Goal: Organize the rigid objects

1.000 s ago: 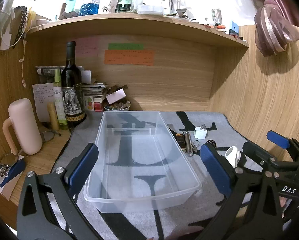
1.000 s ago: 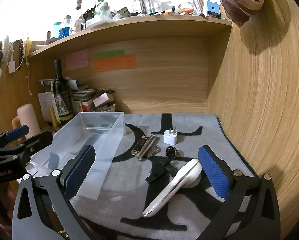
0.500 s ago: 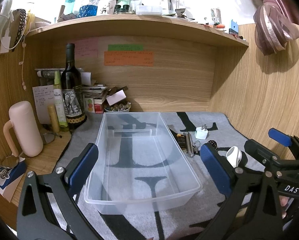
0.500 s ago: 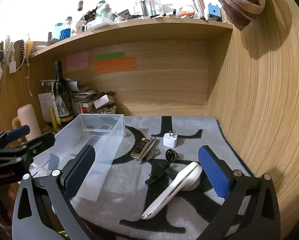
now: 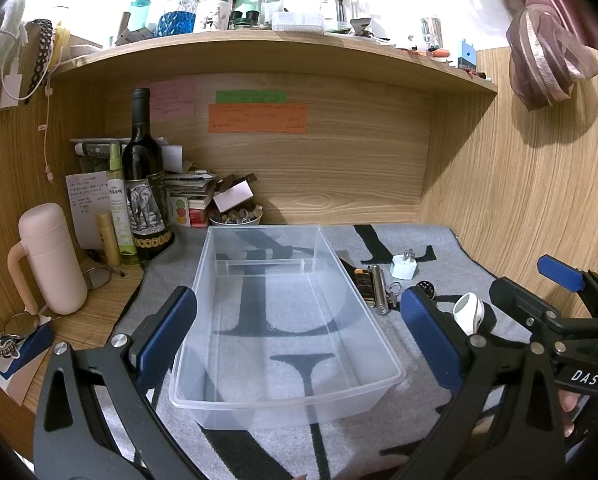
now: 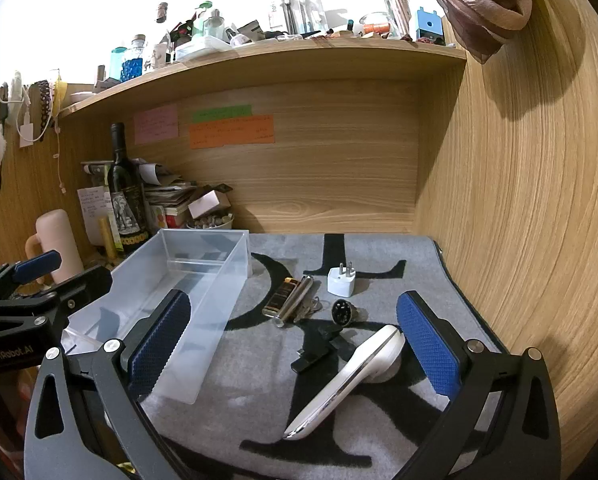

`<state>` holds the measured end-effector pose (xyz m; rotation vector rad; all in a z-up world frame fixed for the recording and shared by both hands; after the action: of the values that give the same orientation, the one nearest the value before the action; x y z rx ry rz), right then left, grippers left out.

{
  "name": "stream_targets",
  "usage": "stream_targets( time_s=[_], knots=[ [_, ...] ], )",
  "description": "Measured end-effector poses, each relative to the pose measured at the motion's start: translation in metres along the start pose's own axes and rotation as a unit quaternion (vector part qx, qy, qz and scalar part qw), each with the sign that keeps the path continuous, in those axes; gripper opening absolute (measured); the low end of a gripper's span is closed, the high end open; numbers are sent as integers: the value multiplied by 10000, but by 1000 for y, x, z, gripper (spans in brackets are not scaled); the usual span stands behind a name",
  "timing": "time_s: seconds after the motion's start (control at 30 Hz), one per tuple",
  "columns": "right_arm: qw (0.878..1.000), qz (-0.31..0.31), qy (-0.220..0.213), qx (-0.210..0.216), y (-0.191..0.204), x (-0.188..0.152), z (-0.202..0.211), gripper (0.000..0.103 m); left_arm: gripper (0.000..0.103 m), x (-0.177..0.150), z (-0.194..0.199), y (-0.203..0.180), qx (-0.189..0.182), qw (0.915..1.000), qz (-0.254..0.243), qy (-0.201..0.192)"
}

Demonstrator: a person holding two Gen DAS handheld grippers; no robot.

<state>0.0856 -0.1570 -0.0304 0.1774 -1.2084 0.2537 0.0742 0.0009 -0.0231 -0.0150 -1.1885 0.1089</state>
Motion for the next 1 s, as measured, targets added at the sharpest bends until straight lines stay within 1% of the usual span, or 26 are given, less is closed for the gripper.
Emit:
stream_targets(
  time_s=[1.0],
  knots=[
    [10000, 0, 4, 13, 2, -2, 0, 103, 103, -2, 0, -1, 4, 10000, -14, -2]
  ],
)
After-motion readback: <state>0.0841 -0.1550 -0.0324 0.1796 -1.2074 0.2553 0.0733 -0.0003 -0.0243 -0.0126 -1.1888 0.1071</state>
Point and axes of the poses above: each gripper's, at about its wrist camera, not at the fingertips, and z roughly against the way its jaws point, y to its left, x to its top, the point moved 8 cm from there along -z, roughly the way its jaws point, and after that the axes turned 1 degree about -x, right-handed, at the moved point
